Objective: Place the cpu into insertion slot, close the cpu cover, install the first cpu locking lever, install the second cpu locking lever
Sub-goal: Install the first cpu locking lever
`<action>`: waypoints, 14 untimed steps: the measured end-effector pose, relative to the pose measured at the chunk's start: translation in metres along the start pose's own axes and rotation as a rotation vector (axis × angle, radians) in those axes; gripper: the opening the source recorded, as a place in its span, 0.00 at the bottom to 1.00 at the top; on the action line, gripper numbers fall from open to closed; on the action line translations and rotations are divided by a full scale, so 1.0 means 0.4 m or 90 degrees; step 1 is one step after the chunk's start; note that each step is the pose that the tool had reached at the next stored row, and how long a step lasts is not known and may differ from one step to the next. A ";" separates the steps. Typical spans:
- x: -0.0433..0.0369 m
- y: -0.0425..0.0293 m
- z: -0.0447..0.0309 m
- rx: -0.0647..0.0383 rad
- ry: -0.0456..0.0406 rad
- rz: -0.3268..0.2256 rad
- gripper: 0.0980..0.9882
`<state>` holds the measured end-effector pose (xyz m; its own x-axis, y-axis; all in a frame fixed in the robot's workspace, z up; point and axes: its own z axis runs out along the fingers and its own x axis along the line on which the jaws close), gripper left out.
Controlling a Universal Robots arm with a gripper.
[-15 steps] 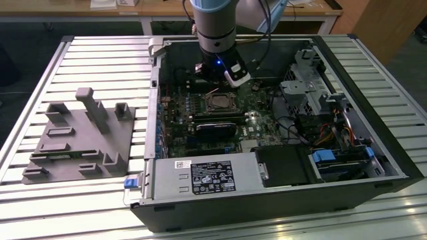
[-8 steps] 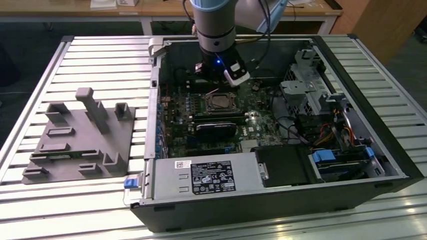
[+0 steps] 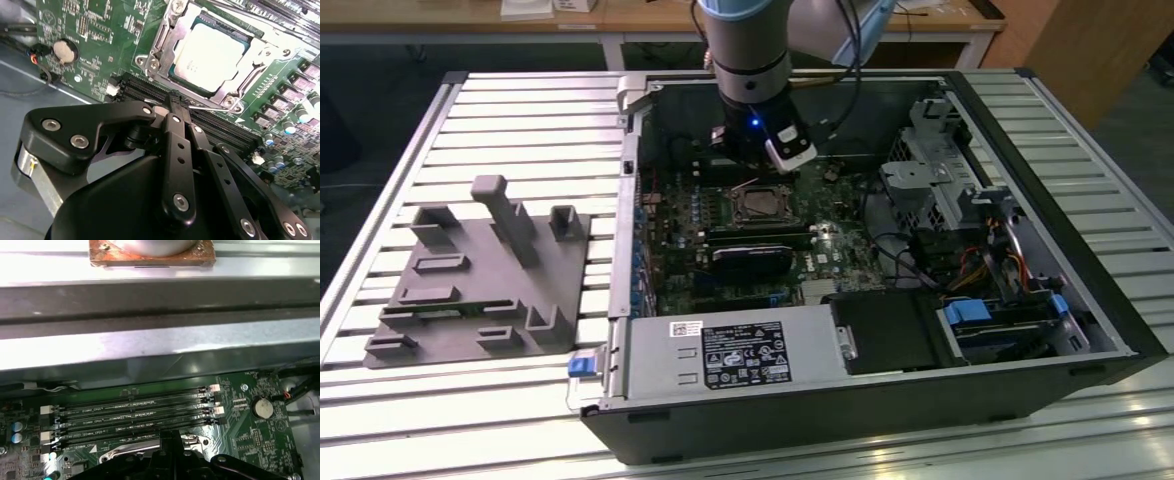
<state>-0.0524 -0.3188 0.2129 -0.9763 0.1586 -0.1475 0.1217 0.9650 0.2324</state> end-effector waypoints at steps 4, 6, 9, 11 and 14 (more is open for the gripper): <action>0.000 0.000 0.000 0.001 -0.0007 0.002 0.01; 0.000 0.000 0.001 0.001 -0.0008 0.003 0.01; 0.002 -0.001 0.003 0.002 -0.0034 0.012 0.01; 0.005 -0.001 0.004 0.003 -0.0055 0.021 0.01; 0.010 -0.001 0.004 0.004 -0.0074 0.029 0.01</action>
<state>-0.0559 -0.3180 0.2107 -0.9675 0.2050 -0.1479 0.1674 0.9580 0.2326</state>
